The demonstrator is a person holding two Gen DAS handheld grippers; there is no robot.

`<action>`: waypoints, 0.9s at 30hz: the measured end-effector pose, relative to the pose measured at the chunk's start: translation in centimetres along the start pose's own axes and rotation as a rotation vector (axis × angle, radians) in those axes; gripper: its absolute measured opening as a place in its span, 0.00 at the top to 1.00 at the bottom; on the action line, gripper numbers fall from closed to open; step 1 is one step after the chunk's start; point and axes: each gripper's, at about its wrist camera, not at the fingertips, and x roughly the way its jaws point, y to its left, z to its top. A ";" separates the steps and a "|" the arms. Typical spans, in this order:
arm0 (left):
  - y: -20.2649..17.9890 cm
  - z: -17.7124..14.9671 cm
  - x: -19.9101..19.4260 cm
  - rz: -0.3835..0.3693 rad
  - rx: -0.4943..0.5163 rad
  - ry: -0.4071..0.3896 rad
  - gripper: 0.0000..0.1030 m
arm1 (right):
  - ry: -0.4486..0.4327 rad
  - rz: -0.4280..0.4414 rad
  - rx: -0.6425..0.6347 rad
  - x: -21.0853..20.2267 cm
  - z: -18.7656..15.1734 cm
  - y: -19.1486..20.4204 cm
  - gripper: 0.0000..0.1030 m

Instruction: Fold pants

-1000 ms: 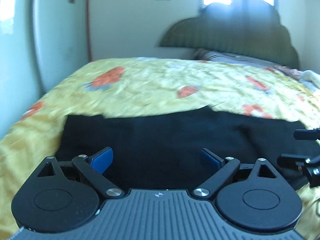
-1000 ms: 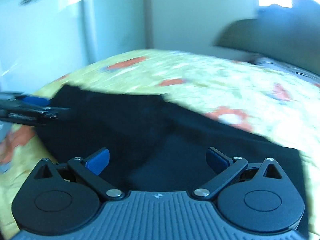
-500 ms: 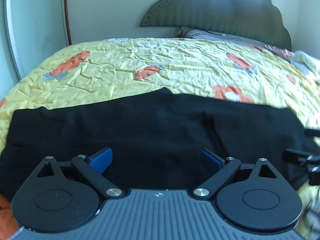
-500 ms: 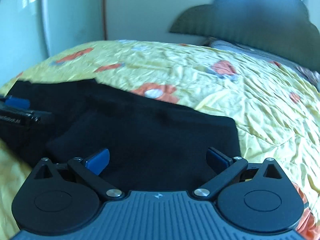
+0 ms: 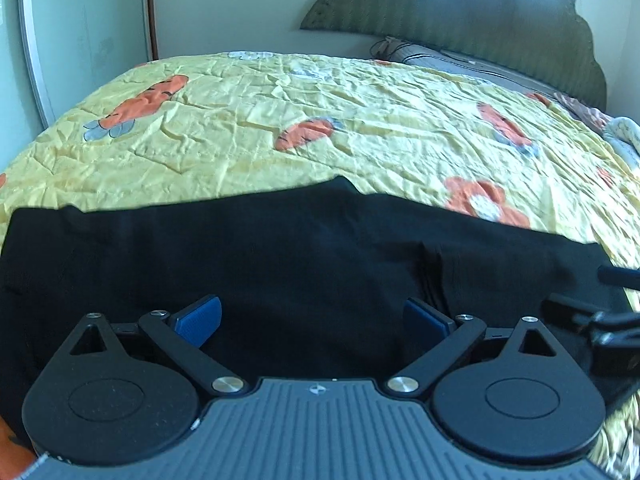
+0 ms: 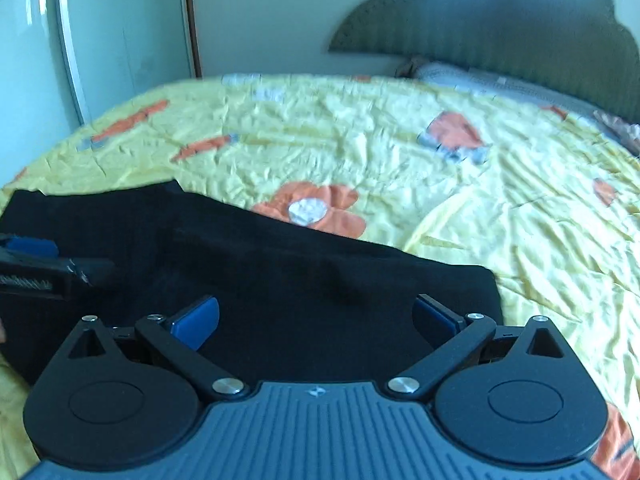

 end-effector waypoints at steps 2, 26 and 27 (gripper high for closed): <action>-0.2 0.7 0.7 0.026 0.027 0.011 0.05 | 0.043 0.019 -0.011 1.4 0.3 0.2 0.00; -0.1 1.7 3.7 0.042 0.061 0.028 0.01 | 0.037 -0.030 -0.088 2.6 1.2 2.4 0.00; -0.1 1.7 3.7 0.042 0.063 0.025 0.01 | 0.040 -0.013 -0.093 2.2 0.9 2.7 0.00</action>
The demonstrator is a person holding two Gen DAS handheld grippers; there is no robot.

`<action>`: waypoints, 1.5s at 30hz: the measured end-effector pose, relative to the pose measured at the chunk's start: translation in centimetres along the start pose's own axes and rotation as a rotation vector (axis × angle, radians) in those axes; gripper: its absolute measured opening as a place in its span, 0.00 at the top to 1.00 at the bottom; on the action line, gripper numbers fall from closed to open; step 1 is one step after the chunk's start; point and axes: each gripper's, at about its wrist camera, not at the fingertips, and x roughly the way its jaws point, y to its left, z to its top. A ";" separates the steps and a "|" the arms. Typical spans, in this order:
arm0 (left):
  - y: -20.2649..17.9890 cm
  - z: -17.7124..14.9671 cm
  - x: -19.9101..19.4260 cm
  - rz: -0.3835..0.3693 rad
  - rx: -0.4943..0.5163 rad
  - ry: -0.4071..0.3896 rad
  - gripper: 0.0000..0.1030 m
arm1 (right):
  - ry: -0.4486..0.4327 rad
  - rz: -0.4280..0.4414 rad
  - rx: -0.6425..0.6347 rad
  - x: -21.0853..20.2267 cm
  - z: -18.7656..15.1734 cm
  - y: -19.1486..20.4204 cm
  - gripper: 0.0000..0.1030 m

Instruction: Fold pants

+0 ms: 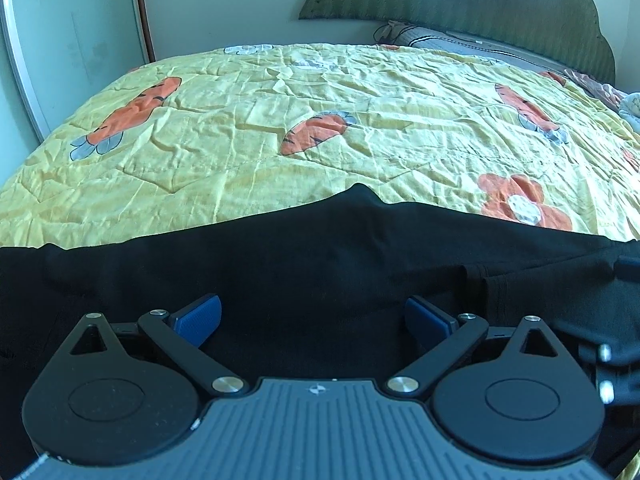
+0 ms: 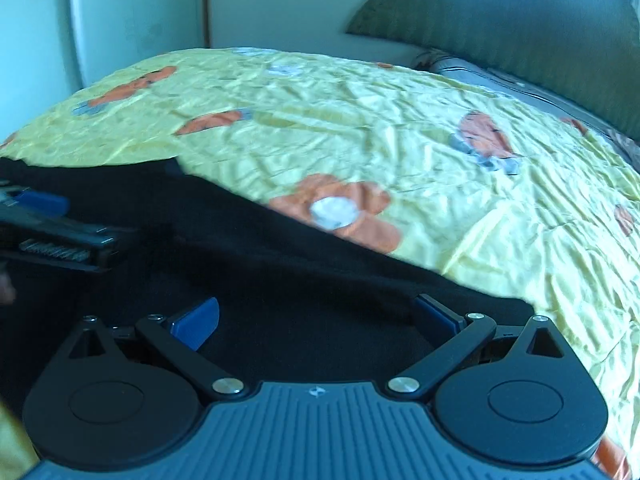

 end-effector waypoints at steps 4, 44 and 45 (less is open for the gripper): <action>-0.1 0.0 0.0 0.000 -0.003 -0.001 0.01 | 0.008 0.026 -0.024 -0.1 -0.7 1.3 0.00; 12.3 -5.3 -10.8 -0.002 -0.351 -0.109 0.06 | -0.372 0.043 -0.398 -6.1 -2.0 15.0 0.00; 13.8 -5.6 -11.4 0.042 -0.395 -0.093 0.06 | -0.405 0.057 -0.464 -6.5 -2.4 16.9 0.00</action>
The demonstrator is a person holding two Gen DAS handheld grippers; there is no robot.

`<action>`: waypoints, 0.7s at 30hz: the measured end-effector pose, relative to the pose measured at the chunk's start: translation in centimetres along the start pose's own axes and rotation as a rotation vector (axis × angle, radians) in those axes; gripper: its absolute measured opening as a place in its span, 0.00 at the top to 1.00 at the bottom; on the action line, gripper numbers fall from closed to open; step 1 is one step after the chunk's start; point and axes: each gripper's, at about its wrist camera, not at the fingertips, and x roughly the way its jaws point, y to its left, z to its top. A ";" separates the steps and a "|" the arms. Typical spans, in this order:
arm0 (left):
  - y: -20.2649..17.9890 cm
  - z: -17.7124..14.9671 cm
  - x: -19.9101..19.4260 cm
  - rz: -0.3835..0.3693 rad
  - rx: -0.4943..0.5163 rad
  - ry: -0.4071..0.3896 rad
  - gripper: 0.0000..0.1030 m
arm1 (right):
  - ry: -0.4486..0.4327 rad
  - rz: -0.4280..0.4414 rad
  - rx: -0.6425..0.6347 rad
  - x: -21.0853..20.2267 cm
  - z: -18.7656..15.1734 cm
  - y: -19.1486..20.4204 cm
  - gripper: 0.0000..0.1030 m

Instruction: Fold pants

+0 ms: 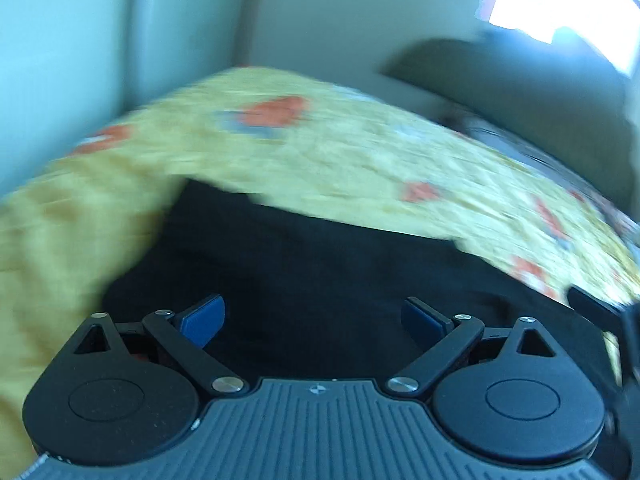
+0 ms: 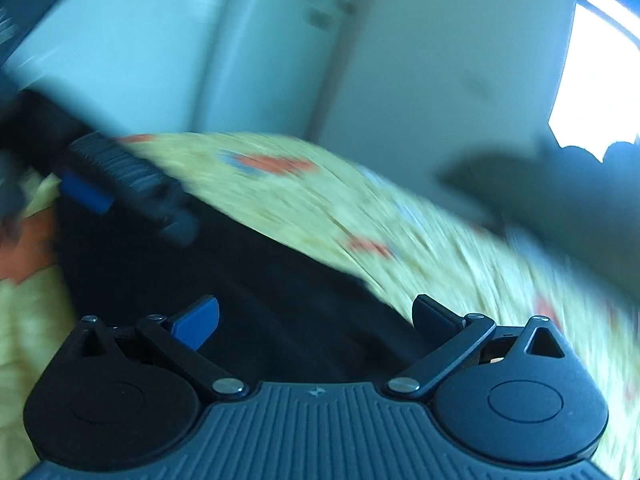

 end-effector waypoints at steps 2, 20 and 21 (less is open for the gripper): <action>3.2 0.5 -0.7 0.027 -0.116 0.024 0.06 | -0.067 0.040 -0.115 -0.6 1.1 3.5 0.00; 11.4 -0.1 1.9 -0.258 -0.497 0.166 0.05 | -0.113 0.076 -0.559 3.4 3.0 15.7 0.18; 11.6 -0.1 2.1 -0.281 -0.507 0.165 0.05 | -0.142 0.045 -0.560 3.7 2.9 15.7 0.18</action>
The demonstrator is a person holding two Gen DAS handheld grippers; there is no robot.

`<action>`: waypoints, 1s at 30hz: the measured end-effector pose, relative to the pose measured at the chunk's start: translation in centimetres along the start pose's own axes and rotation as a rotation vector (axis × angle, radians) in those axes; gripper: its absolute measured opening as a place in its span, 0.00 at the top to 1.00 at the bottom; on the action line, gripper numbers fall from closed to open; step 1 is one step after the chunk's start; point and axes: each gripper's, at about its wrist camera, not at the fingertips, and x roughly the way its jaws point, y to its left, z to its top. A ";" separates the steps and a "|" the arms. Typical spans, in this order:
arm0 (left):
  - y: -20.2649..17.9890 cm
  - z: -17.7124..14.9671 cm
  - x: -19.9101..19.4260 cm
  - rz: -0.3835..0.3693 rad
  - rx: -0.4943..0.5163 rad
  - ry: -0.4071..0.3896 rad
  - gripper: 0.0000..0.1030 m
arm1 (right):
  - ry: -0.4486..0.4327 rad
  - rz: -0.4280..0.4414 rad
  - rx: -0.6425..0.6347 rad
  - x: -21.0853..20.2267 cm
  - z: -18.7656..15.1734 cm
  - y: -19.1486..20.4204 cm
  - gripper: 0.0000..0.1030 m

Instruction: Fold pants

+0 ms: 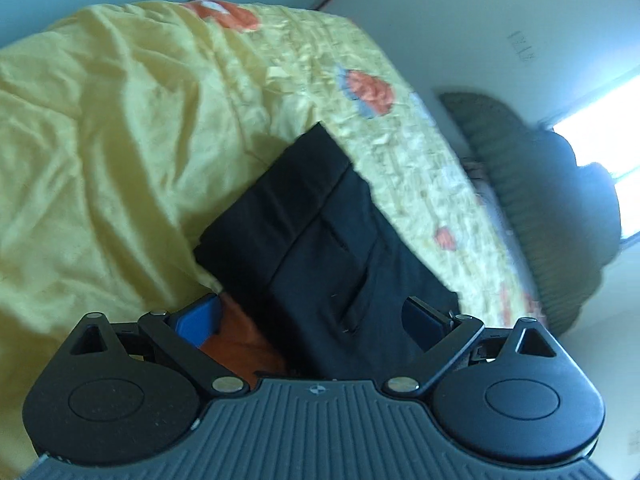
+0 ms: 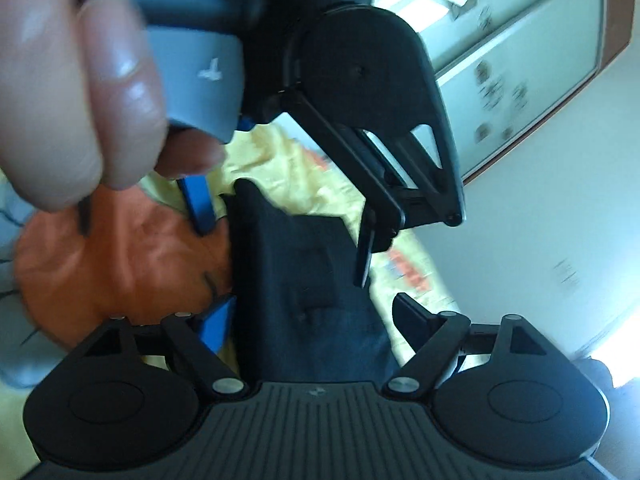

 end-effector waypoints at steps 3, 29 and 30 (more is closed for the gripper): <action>1.1 0.3 0.2 -0.103 -0.093 0.018 0.05 | -0.017 -0.127 0.002 0.4 0.0 -0.4 0.15; 0.0 2.5 4.3 -0.160 -0.109 -0.084 0.09 | 0.204 0.226 0.619 6.1 -4.5 -11.4 0.15; -0.1 2.5 4.3 -0.143 -0.113 -0.096 0.14 | 0.233 0.255 0.613 7.0 -4.7 -11.1 0.17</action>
